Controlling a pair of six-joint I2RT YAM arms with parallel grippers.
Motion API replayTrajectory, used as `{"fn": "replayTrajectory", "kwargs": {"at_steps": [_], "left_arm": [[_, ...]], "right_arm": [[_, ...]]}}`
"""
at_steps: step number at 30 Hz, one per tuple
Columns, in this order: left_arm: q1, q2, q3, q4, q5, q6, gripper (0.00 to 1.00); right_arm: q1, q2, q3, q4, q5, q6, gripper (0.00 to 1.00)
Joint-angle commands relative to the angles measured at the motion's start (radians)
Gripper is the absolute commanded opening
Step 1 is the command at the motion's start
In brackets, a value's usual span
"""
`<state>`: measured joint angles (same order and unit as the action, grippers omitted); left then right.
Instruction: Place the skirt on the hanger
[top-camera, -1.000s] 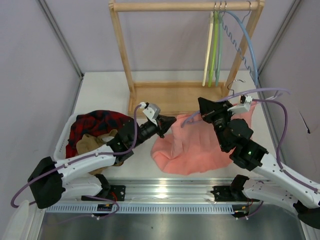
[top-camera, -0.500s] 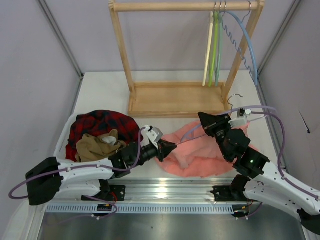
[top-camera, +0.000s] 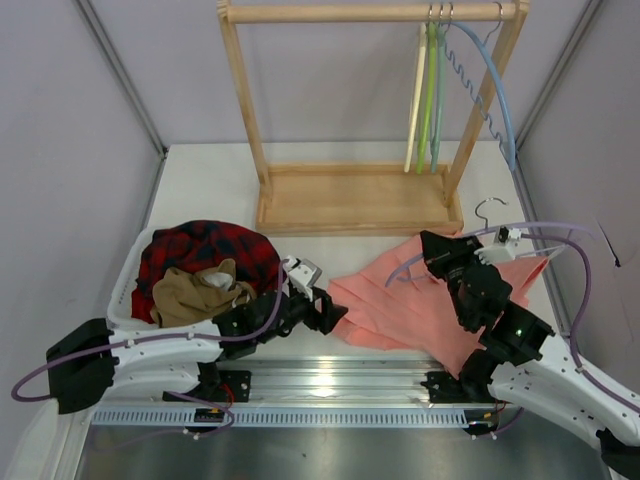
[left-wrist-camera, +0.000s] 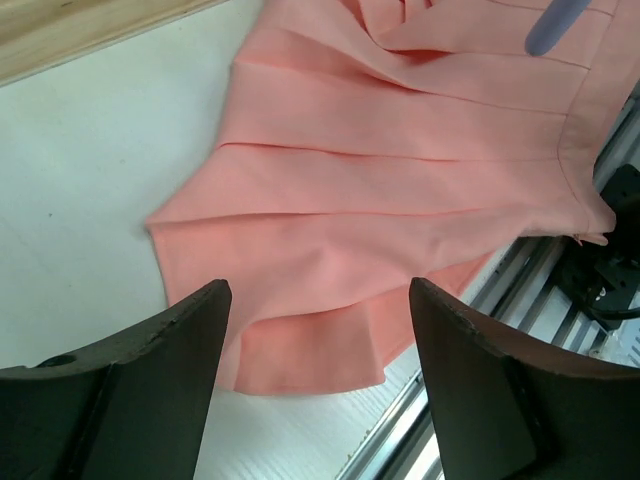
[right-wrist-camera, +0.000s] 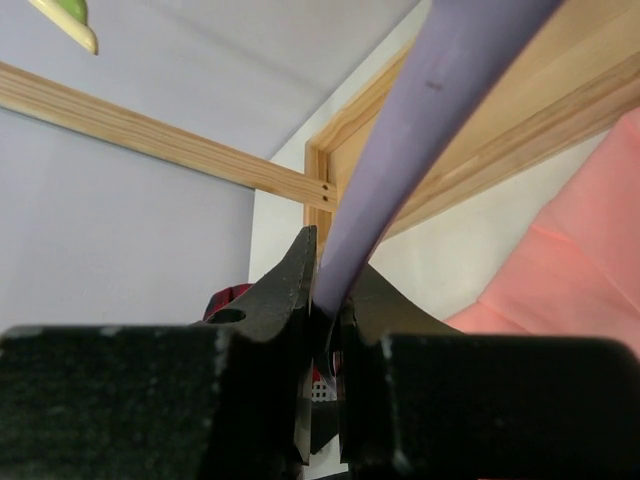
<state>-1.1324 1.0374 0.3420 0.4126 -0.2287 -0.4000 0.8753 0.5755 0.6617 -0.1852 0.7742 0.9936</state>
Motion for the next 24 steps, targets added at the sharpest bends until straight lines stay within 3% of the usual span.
{"fn": "replayTrajectory", "kwargs": {"at_steps": [1, 6, 11, 18, 24], "left_arm": [[-0.004, -0.043, 0.095, -0.092, 0.035, 0.016, 0.79], [-0.052, -0.054, 0.201, -0.106, 0.12, 0.081, 0.82], [-0.15, 0.015, 0.226, -0.097, 0.08, 0.138, 0.81], [-0.277, 0.232, 0.296, 0.014, 0.049, 0.131, 0.79], [-0.3, 0.469, 0.397, 0.093, 0.063, 0.187, 0.77]], "right_arm": [[0.01, -0.019, -0.008, -0.032, 0.076, -0.016, 0.0], [0.019, -0.02, -0.01, -0.049, 0.105, -0.015, 0.0], [0.022, -0.008, -0.005, -0.049, 0.123, -0.042, 0.0], [0.022, -0.025, 0.001, -0.106, 0.145, -0.052, 0.0], [0.022, -0.06, 0.004, -0.123, 0.155, -0.056, 0.0]]}}
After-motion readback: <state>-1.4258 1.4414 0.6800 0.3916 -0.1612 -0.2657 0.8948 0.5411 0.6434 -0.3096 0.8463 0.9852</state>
